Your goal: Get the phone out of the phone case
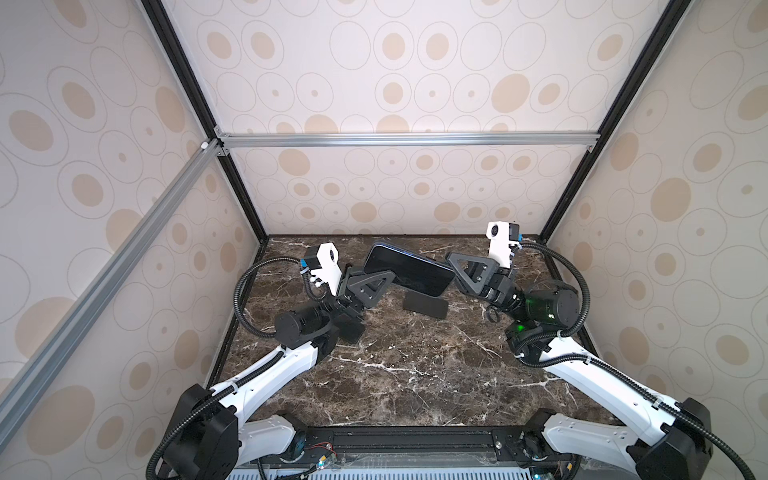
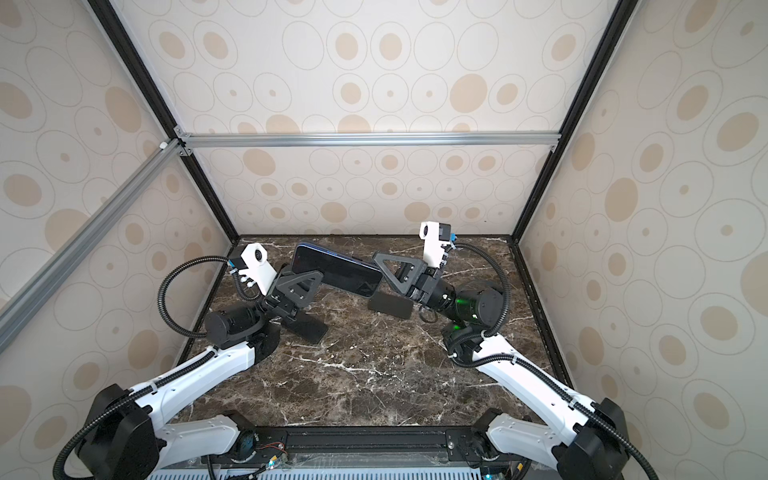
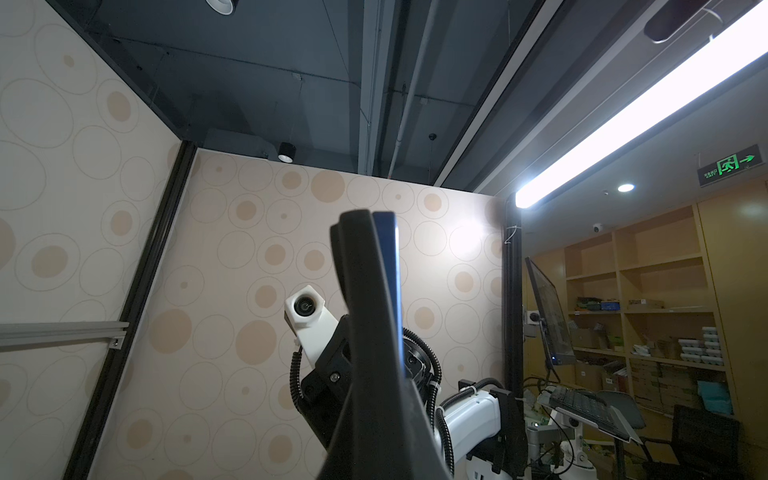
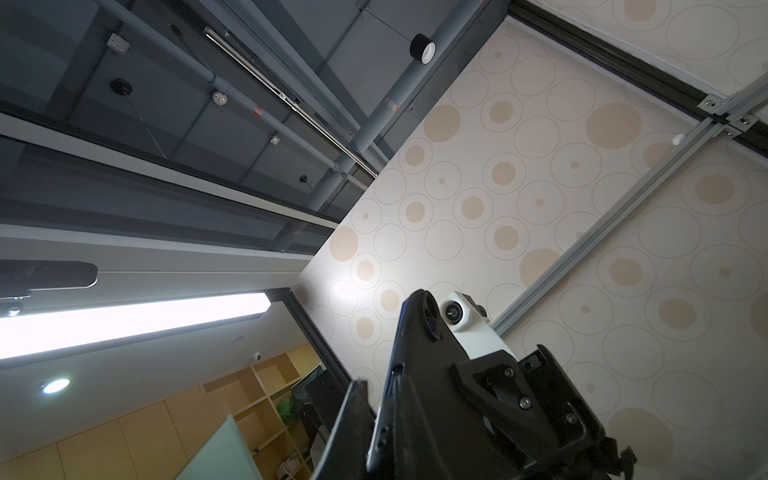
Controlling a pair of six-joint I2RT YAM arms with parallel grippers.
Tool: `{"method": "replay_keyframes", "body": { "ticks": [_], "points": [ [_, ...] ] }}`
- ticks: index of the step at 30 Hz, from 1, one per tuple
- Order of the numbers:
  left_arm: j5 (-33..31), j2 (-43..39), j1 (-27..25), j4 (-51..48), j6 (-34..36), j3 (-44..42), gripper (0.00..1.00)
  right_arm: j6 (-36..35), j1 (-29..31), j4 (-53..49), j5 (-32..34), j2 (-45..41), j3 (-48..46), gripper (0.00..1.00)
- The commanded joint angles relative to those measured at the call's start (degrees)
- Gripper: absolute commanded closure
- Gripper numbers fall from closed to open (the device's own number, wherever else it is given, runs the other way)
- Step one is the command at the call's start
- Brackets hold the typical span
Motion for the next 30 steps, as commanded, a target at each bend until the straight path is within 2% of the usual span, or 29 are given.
{"method": "replay_keyframes", "body": {
  "ticks": [1, 17, 30],
  "points": [
    [4.3, 0.0, -0.4, 12.3, 1.0, 3.9, 1.0, 2.9, 0.9, -2.1, -1.4, 1.5, 0.4, 1.0],
    [6.7, 0.2, -0.4, 14.7, -1.6, 4.6, 1.0, 2.6, 0.9, -4.0, -1.2, 1.7, -1.2, 1.0],
    [9.1, 0.7, -0.4, 16.0, -3.2, 6.0, 1.0, 2.8, 0.8, -10.4, -0.7, 1.6, -1.7, 1.0]
  ]
}}
